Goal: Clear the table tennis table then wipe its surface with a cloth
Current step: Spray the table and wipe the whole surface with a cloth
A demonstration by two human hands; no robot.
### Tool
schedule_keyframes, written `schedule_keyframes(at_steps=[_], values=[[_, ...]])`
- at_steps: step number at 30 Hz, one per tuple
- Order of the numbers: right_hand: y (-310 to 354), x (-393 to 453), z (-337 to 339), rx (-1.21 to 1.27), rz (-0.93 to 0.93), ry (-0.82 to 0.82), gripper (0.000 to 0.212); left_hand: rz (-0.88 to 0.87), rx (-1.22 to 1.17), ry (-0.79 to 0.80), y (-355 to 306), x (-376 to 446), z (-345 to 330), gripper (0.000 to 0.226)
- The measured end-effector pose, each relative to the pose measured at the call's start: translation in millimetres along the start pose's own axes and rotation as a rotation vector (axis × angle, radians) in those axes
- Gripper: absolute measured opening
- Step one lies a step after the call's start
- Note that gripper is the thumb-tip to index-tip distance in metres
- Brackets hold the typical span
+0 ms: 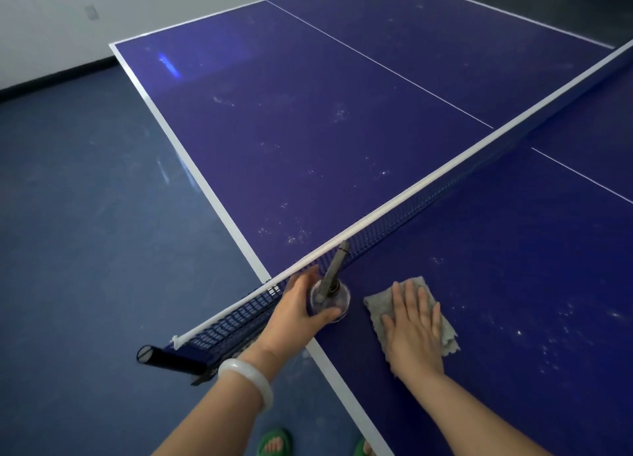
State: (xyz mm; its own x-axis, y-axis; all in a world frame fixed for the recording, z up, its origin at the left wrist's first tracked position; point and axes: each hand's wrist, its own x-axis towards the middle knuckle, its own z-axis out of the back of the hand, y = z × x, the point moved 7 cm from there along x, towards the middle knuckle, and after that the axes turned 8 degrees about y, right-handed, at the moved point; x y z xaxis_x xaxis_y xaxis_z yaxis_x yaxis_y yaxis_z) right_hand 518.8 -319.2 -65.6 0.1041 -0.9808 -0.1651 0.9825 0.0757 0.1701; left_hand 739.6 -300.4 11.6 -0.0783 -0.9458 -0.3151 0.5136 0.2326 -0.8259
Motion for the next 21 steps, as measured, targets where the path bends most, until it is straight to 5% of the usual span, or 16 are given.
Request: schedule_keyframes(at_steps=[6,11,17,21], values=[[61,-53,-11,-0.013,0.099,-0.015,0.058,0.065,0.097,-0.034,21,-20,2,0.081],[40,-101,-14,-0.113,0.13,-0.026,0.057,-0.016,0.305,0.051,33,-53,-20,0.051],[-17,-106,-2,0.004,-0.505,-0.11,0.061,-0.318,0.496,0.252,1,-50,-68,0.029],[40,-123,-18,-0.067,-0.195,-0.031,0.058,-0.475,0.543,0.206,-30,-21,-104,0.036]])
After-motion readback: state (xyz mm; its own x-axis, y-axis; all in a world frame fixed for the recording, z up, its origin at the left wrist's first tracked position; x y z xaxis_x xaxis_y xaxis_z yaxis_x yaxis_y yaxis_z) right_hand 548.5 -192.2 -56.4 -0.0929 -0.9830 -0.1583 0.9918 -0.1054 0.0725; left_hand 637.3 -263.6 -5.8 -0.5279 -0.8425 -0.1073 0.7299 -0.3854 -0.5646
